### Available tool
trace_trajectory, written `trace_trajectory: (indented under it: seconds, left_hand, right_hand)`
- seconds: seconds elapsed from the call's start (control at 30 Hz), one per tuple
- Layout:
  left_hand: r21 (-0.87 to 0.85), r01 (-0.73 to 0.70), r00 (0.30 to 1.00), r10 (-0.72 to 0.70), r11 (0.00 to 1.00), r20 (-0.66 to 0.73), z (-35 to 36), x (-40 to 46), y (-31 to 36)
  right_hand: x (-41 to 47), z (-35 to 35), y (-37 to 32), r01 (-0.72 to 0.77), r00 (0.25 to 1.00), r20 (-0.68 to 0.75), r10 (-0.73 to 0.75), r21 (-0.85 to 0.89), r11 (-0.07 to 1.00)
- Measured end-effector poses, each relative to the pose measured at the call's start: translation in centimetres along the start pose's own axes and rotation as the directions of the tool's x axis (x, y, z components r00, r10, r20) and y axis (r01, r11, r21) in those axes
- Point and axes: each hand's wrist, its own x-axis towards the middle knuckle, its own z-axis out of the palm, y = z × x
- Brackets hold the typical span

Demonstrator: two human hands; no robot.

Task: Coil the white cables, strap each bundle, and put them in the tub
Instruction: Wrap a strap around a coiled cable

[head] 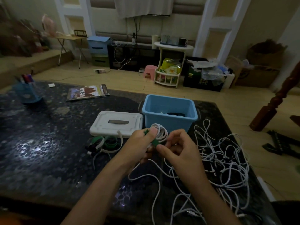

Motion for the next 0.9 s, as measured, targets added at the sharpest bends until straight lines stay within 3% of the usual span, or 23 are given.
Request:
trace_trajectory:
  seconds: [0.17, 0.27, 0.4, 0.63, 0.77, 0.83, 0.9]
  left_hand:
    - [-0.139, 0.04, 0.998, -0.033, 0.99, 0.052, -0.5, 0.1, -0.1]
    - [-0.166, 0.048, 0.993, -0.03, 0.985, 0.111, -0.4, -0.2, 0.1]
    - [-0.086, 0.076, 0.99, -0.065, 0.993, 0.126, -0.3, -0.5, 0.1]
    - [0.021, -0.035, 0.979, 0.03, 0.999, 0.202, -0.7, -0.7, -0.2]
    - [0.096, -0.094, 0.976, 0.073, 0.991, 0.206, -0.6, -0.7, -0.4]
    - [0.129, -0.126, 0.976, 0.099, 0.984, 0.194, -0.7, -0.6, -0.6]
    - [0.175, -0.141, 0.975, 0.106, 0.974, 0.193, -0.8, -0.4, -0.9]
  right_hand:
    - [0.5, -0.6, 0.3, -0.164, 0.979, 0.126, 0.159, 0.033, 0.986]
    - [0.8, -1.3, 0.9, -0.13, 0.973, 0.185, 0.138, -0.055, 0.99]
    - [1.1, -1.9, 1.5, -0.079, 0.987, 0.121, 0.11, -0.234, 0.969]
    - [1.3, -2.9, 0.9, -0.292, 0.891, 0.359, 0.279, -0.017, 0.956]
    - [1.7, -4.3, -0.2, -0.54, 0.787, 0.46, 0.412, 0.189, 0.82]
    - [1.8, -4.4, -0.2, -0.614, 0.757, 0.459, 0.466, 0.254, 0.747]
    - [1.8, -3.7, 0.1, -0.572, 0.795, 0.365, 0.485, 0.185, 0.799]
